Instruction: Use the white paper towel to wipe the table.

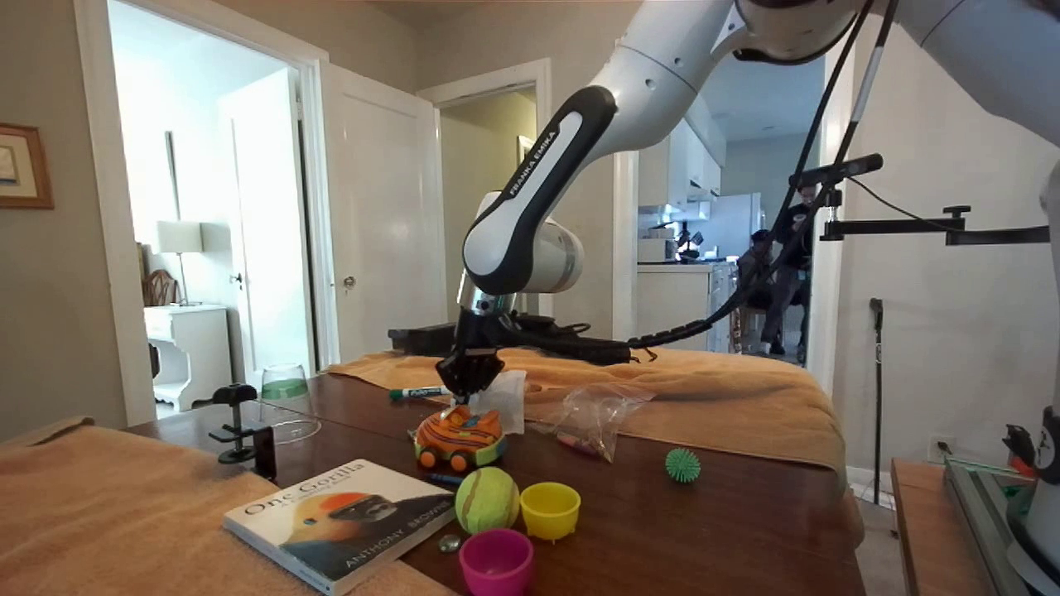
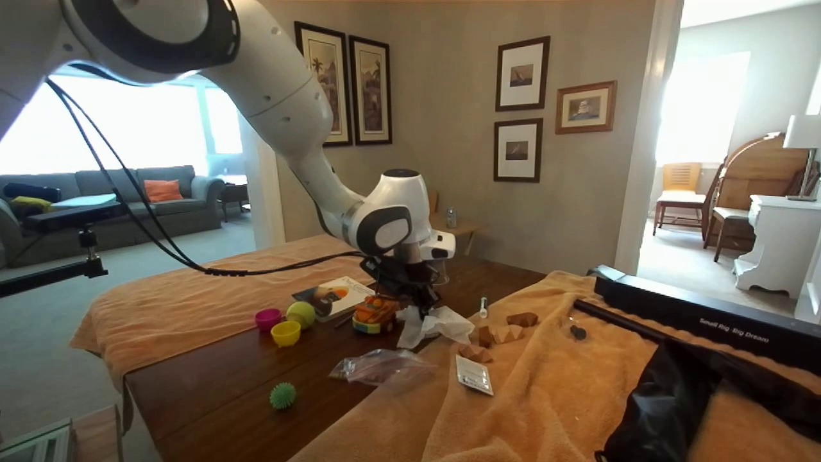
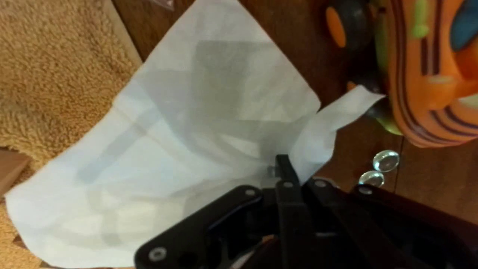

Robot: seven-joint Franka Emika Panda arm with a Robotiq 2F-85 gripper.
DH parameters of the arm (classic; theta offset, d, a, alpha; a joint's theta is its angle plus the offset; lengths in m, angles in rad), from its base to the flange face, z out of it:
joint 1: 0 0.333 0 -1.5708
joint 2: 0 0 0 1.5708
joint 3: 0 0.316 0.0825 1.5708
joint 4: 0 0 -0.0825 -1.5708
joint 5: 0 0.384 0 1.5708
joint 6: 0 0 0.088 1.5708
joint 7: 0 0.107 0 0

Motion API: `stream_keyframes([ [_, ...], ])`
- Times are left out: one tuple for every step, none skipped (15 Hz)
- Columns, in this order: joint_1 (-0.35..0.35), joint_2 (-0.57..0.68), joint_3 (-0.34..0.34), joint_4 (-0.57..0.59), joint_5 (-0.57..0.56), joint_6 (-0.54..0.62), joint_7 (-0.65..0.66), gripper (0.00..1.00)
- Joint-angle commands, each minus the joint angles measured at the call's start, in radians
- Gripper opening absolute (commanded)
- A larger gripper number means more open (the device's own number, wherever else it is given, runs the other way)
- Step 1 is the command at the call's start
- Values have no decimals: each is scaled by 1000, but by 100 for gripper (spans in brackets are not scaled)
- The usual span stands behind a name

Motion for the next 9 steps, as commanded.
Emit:
stream_keyframes([
  [31, 118, -30, 176, -38, -85, 70, 0],
  [35, 141, -32, 214, -39, -98, 77, 0],
  [39, 161, -35, 248, -39, -113, 84, 0],
  [44, 186, -38, 288, -41, -124, 91, 0],
  [51, 204, -43, 326, -44, -144, 103, 0],
  [55, 227, -42, 366, -43, -154, 111, 0],
  [61, 257, -45, 412, -45, -160, 120, 0],
  [69, 282, -46, 453, -47, -174, 130, 0],
  [76, 303, -47, 487, -47, -176, 137, 0],
])
